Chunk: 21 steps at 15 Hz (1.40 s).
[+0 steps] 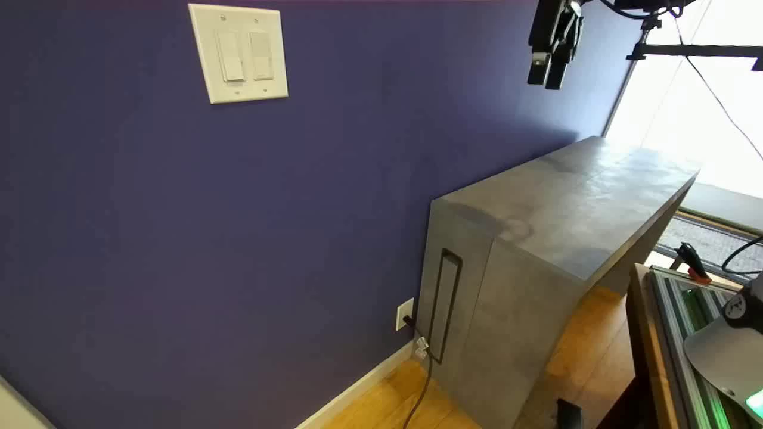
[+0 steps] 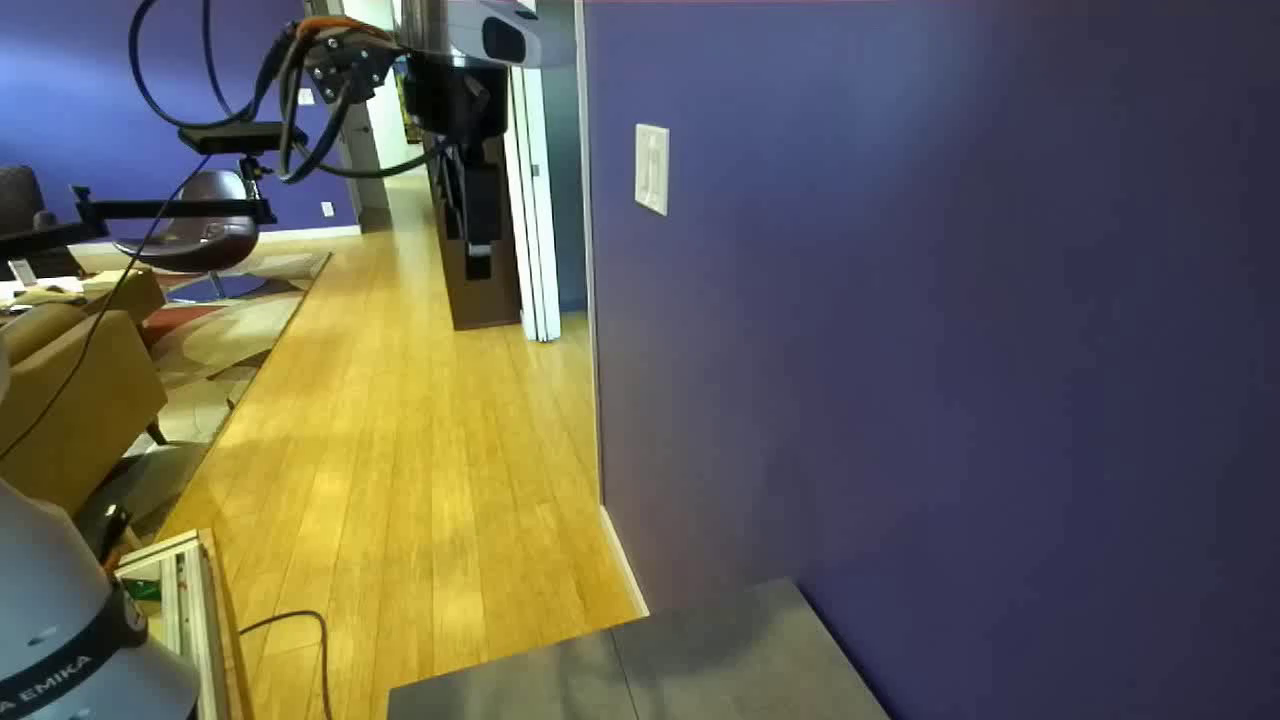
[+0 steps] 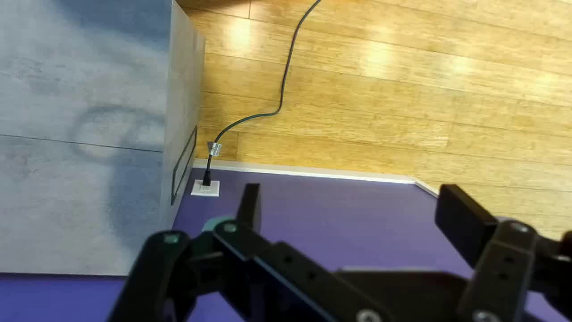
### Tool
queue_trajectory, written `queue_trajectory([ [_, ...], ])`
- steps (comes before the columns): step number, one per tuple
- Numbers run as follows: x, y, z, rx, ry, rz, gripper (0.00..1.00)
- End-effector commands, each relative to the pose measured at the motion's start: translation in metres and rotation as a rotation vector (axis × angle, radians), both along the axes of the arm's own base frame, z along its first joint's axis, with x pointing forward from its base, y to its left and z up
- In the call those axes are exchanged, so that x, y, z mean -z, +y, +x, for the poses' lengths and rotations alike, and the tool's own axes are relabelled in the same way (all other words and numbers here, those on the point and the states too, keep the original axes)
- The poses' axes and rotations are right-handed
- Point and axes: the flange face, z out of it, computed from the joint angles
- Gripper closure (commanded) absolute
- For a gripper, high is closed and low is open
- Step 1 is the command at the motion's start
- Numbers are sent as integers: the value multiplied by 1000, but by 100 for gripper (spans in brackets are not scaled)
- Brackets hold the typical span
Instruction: Slide downwards on the right light switch twice
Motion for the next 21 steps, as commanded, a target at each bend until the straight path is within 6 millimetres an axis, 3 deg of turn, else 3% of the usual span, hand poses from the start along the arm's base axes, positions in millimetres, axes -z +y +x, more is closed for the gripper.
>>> queue_trajectory([
  [1,-1,0,0,0,1,0,0],
  [18,-1,0,0,0,1,0,0],
  [21,0,19,21,28,-23,87,0],
])
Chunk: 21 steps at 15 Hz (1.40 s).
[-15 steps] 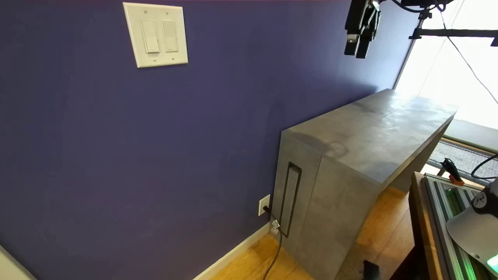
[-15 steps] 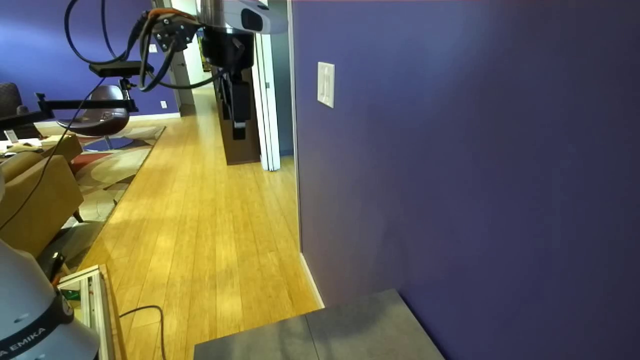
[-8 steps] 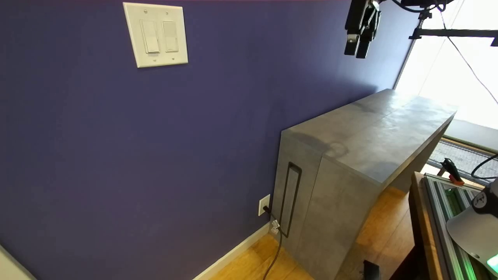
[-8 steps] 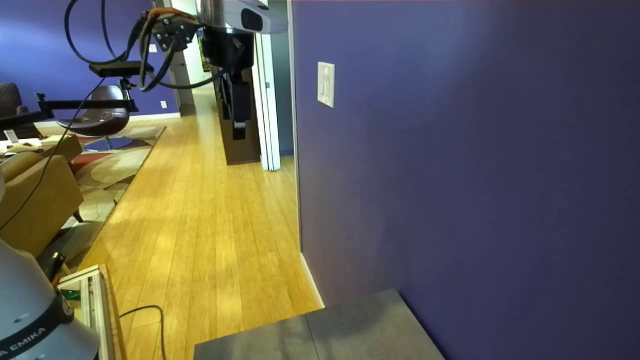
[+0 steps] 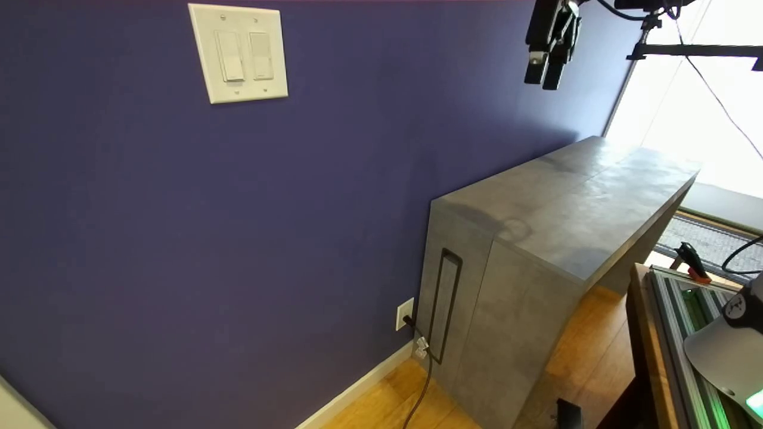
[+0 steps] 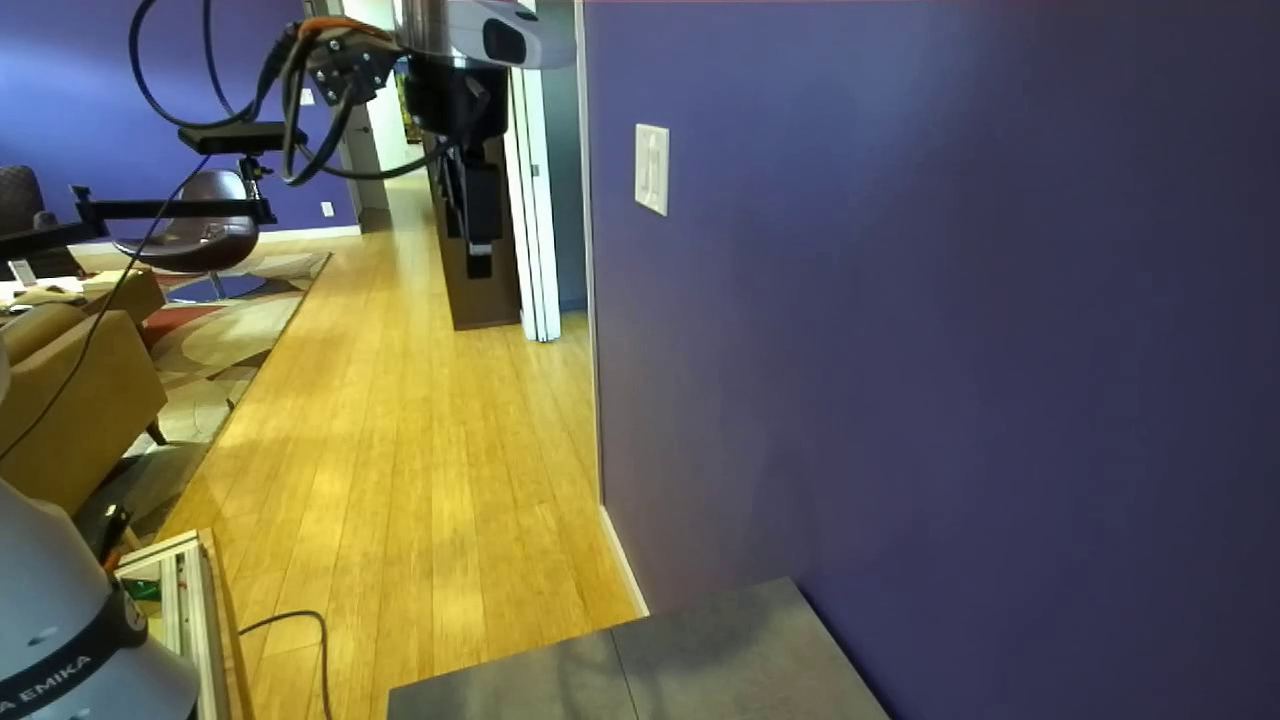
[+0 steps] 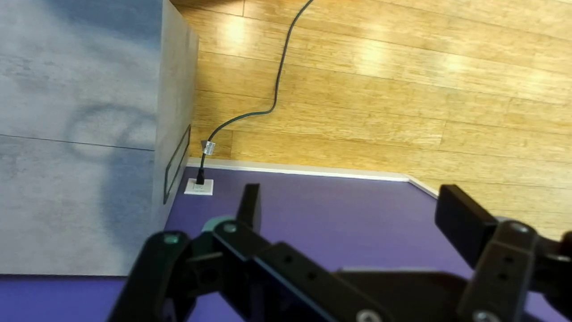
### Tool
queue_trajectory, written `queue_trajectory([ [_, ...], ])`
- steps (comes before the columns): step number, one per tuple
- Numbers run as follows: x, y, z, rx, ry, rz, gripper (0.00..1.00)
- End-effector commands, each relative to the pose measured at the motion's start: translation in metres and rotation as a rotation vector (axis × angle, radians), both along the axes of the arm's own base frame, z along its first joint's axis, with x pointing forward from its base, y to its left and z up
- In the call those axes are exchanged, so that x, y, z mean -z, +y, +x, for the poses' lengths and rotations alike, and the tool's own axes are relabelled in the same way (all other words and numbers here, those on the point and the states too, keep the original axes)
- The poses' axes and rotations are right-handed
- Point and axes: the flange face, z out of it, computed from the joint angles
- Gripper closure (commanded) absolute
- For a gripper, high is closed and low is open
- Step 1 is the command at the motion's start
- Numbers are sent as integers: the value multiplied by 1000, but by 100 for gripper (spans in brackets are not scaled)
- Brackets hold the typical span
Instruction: Slide downwards on the right light switch twice
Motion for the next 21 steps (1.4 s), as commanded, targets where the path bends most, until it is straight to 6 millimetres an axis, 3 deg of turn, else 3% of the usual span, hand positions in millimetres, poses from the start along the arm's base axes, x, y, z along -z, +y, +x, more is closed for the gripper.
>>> queue_trajectory([
  [1,0,21,24,42,-27,101,0],
  [14,26,122,112,362,-357,544,0],
  [18,45,132,130,412,-424,643,0],
  [21,53,125,144,419,-456,696,0],
])
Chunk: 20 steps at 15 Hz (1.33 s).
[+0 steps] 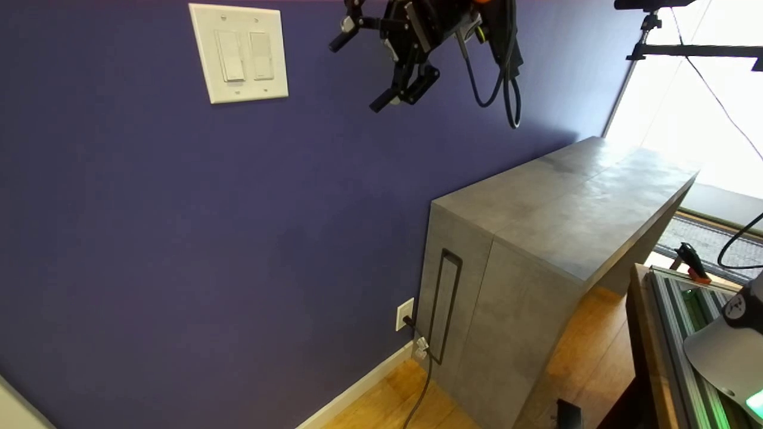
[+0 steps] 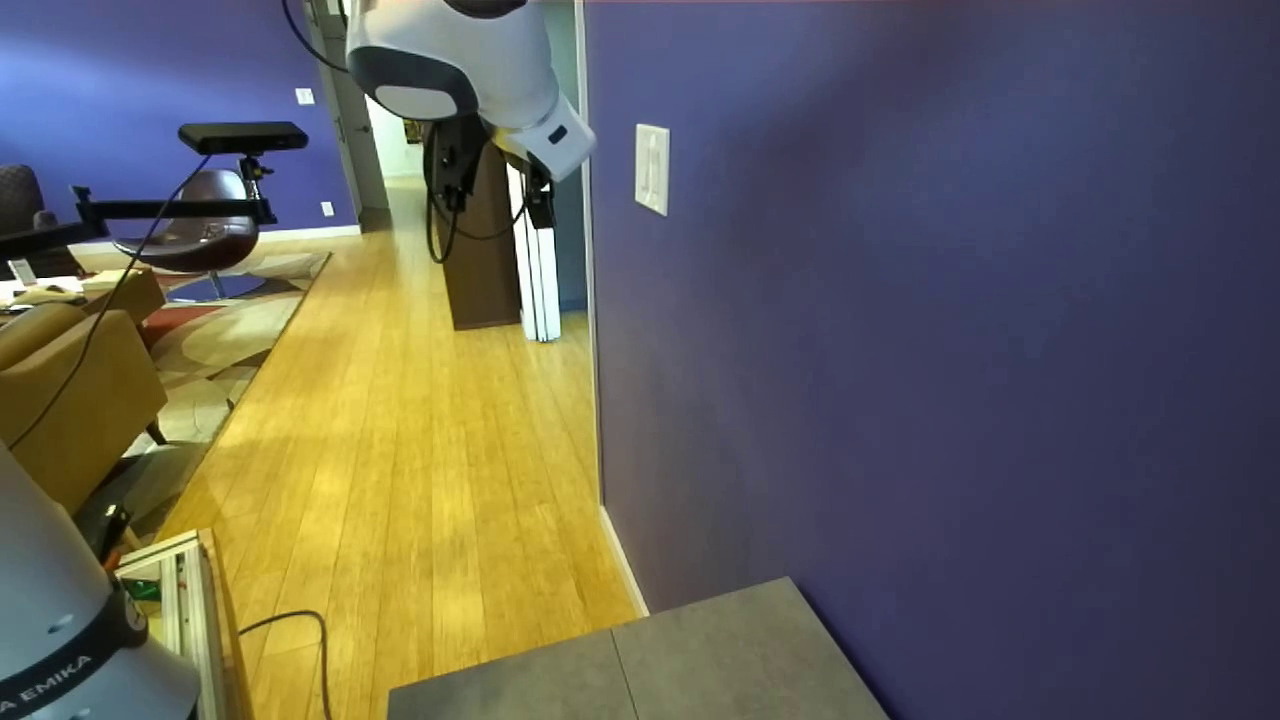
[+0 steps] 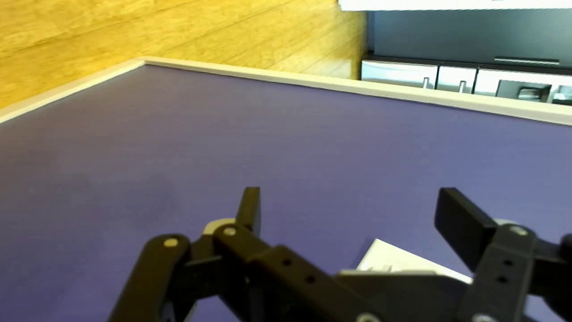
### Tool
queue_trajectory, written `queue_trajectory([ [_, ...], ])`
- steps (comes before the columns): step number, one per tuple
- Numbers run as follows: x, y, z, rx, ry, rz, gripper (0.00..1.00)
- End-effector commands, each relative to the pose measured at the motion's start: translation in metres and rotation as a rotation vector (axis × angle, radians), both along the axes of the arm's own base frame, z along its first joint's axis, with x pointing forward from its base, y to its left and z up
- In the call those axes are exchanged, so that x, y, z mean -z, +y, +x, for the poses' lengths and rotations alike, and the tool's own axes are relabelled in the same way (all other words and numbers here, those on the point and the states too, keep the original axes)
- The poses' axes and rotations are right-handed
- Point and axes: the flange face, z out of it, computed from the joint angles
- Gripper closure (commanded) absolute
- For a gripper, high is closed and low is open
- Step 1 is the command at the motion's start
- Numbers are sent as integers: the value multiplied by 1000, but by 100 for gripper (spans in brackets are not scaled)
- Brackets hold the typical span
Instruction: Slide downwards on the right light switch twice
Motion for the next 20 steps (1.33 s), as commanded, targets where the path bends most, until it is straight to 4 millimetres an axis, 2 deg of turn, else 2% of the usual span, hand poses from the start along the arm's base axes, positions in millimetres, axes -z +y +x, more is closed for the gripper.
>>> queue_trajectory([
  [1,5,-10,26,7,-59,63,0],
  [7,18,-45,60,2,-70,134,0],
  [10,21,-47,80,38,-92,209,0],
  [11,22,-49,61,35,-60,157,0],
  [14,24,-48,74,45,-70,180,0],
  [20,23,-48,76,46,-74,184,0],
])
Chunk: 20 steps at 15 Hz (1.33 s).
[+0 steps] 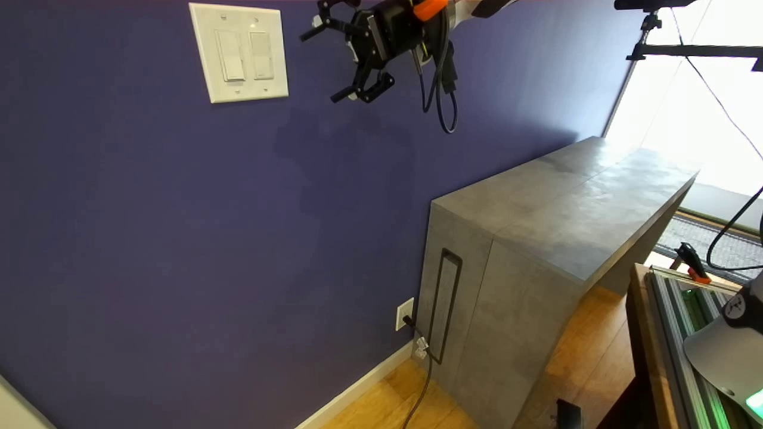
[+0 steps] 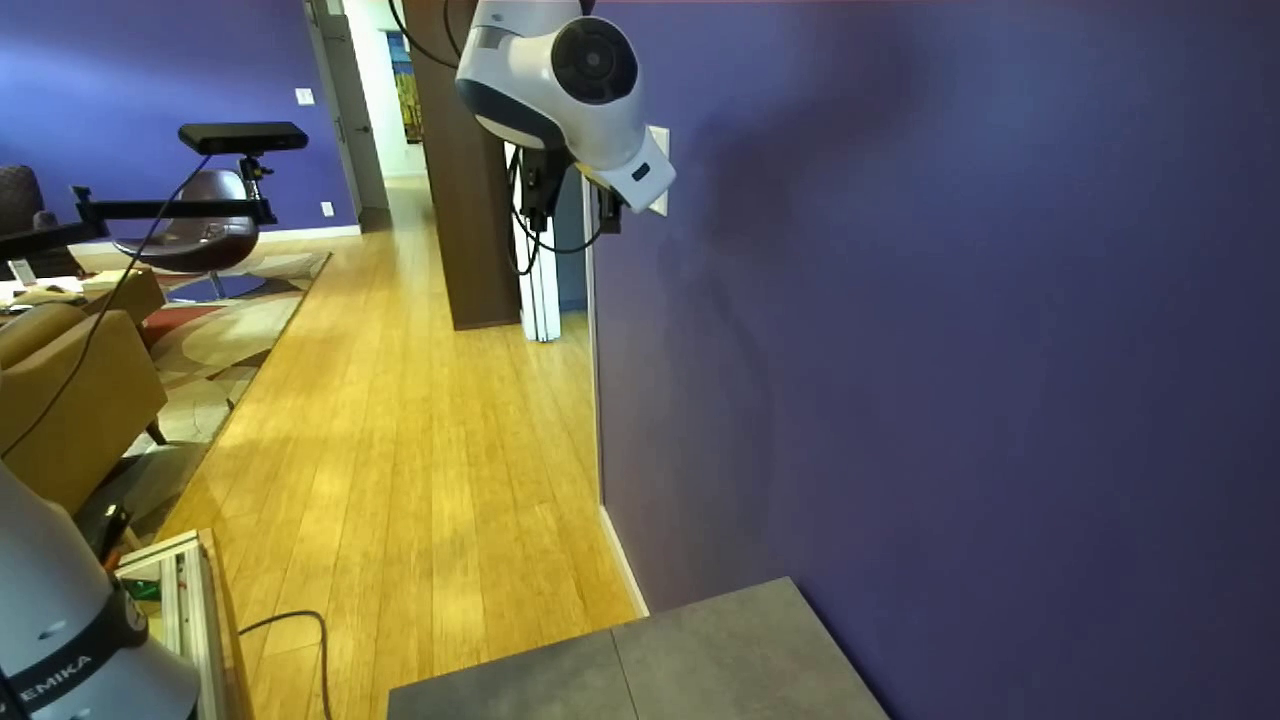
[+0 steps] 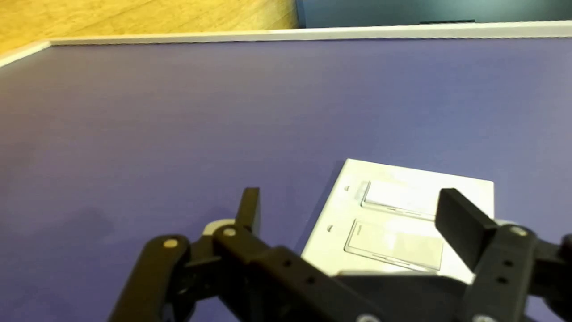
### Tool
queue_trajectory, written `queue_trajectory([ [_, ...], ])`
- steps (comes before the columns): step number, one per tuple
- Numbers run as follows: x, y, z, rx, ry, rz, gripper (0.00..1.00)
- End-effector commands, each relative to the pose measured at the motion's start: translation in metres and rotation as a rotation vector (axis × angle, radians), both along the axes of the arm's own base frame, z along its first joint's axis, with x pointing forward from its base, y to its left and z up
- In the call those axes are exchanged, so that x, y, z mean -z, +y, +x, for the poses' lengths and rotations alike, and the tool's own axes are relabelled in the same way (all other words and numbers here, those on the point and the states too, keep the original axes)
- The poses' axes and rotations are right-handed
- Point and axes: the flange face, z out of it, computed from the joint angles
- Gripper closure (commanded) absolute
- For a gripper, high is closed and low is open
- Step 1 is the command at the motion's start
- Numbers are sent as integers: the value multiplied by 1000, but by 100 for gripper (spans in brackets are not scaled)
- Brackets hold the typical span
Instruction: Slide downwards on the right light switch twice
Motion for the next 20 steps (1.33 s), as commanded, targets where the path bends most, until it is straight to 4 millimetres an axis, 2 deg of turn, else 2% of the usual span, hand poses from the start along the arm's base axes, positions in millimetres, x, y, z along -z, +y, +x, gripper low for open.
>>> queue_trajectory([
  [1,2,3,7,29,-2,4,0],
  [9,8,22,28,156,-86,6,0],
  [20,31,31,48,233,-102,77,0],
])
